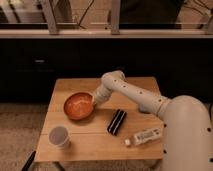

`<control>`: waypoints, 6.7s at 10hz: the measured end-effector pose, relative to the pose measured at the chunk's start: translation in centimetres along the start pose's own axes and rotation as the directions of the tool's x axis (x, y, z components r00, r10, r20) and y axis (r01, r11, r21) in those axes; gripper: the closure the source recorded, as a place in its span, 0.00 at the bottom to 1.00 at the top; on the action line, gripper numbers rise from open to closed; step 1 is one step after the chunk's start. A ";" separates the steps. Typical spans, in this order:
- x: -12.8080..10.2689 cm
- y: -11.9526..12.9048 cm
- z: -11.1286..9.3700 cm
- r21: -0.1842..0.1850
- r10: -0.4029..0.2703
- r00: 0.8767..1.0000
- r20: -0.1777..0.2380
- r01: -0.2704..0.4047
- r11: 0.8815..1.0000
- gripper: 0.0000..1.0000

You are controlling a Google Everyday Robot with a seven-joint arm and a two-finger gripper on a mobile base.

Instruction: Drag the ceramic bowl in a circle

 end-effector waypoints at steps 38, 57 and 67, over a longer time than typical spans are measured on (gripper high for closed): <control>1.7 2.7 -1.1 0.081 -0.090 0.995 0.052 0.086 0.993 1.00; -10.7 3.3 -2.3 0.142 -0.245 0.950 0.192 0.220 0.965 1.00; 1.4 -2.1 1.2 0.151 -0.270 0.954 0.132 0.250 0.956 1.00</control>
